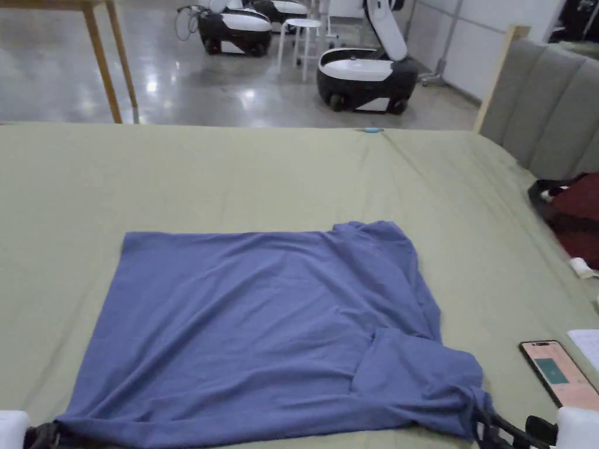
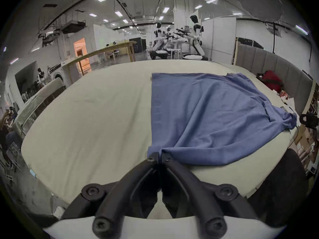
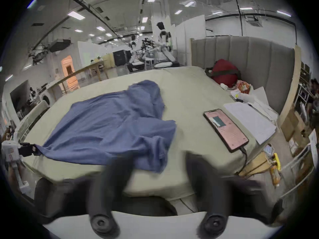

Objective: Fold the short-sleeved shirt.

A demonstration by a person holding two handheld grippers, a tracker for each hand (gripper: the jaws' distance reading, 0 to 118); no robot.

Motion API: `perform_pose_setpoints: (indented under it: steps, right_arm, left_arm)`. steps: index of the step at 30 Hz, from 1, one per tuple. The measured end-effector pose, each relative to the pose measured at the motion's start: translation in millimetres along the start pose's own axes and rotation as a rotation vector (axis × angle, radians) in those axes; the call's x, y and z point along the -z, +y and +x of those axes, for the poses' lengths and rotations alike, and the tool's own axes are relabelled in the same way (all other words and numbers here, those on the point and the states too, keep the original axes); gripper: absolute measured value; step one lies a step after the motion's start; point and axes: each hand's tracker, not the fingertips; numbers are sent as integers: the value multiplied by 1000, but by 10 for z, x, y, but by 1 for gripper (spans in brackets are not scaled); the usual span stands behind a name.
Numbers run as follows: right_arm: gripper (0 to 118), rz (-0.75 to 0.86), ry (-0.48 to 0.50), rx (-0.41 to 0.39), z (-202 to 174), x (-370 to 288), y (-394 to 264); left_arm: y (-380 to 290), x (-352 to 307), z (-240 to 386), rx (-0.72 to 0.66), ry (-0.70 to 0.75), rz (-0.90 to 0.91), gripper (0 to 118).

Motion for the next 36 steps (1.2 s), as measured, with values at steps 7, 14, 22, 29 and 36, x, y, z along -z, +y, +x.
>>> perform_pose_setpoints:
  steps: [7, 14, 22, 29, 36]
  right_arm:
    - [117, -71, 47, -150, -132, 332, 74]
    - [3, -89, 70, -121, -121, 650, 127]
    - [3, 78, 106, -101, -135, 258, 629]
    - [3, 129, 112, -135, -237, 729, 1546]
    - [4, -26, 80, -174, -450, 1812, 2048]
  left_arm:
    - [86, -51, 138, -2, -12, 4, 0]
    - [158, -130, 152, -22, -34, 0, 0]
    - [526, -304, 37, -33, -26, 47, 0]
    - [1410, -6, -111, -12, -70, 88, 0]
    - [1966, 1082, -85, -11, -32, -126, 0]
